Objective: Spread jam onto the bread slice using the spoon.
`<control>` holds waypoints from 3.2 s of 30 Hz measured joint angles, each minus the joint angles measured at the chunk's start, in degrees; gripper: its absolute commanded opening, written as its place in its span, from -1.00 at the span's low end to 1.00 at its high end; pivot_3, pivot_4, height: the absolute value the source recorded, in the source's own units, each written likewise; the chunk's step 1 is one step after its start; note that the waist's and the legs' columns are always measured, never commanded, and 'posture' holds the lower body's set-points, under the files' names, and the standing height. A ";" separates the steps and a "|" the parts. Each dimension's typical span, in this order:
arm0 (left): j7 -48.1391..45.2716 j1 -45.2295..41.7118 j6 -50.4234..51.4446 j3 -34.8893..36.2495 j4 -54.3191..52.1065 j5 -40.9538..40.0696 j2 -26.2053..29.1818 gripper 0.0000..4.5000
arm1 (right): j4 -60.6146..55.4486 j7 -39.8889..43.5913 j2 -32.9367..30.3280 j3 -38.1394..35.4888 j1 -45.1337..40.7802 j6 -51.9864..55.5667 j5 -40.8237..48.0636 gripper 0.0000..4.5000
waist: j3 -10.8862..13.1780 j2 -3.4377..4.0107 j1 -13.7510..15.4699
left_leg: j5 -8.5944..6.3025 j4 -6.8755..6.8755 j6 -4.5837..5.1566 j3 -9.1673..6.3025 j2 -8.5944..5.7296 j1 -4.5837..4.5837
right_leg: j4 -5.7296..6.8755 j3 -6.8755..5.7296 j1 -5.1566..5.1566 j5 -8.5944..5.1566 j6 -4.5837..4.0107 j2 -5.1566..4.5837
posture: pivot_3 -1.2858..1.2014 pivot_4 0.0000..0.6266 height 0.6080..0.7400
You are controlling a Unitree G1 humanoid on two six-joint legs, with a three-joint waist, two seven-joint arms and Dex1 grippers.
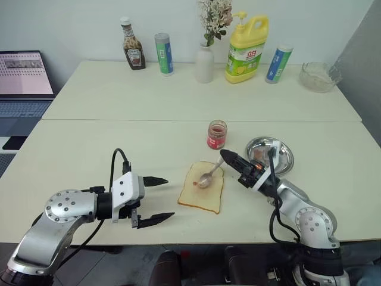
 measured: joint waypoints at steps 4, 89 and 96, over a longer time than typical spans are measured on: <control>-0.04 -0.61 0.55 -0.03 0.00 -0.01 -0.04 1.00 | 2.44 -1.01 0.65 -0.90 0.17 0.39 0.45 -0.99 | 0.00 0.00 0.00 | 0.00 0.00 0.00 -0.01 0.00 0.01 | 0.01 0.00 0.01 0.00 0.00 0.02 | 0.03 -0.52 1.00; -1.48 -3.43 -3.20 -1.82 5.18 2.03 -0.87 1.00 | 17.34 -5.94 0.05 -5.01 -13.34 5.90 2.22 -0.99 | -0.04 0.00 -0.82 | 0.00 -0.02 0.00 -0.02 0.01 -0.02 | -0.01 -0.01 0.00 0.03 -0.02 0.03 | 0.03 -0.52 1.00; -1.56 -4.05 -3.27 -2.61 5.52 2.46 -1.65 1.00 | 12.41 -4.91 -3.98 -7.09 -9.63 10.58 6.23 -0.99 | -0.04 0.00 -0.92 | 0.00 -0.01 0.01 -0.02 0.02 0.01 | 0.02 0.00 0.01 0.03 -0.02 0.06 | 0.03 -0.52 1.00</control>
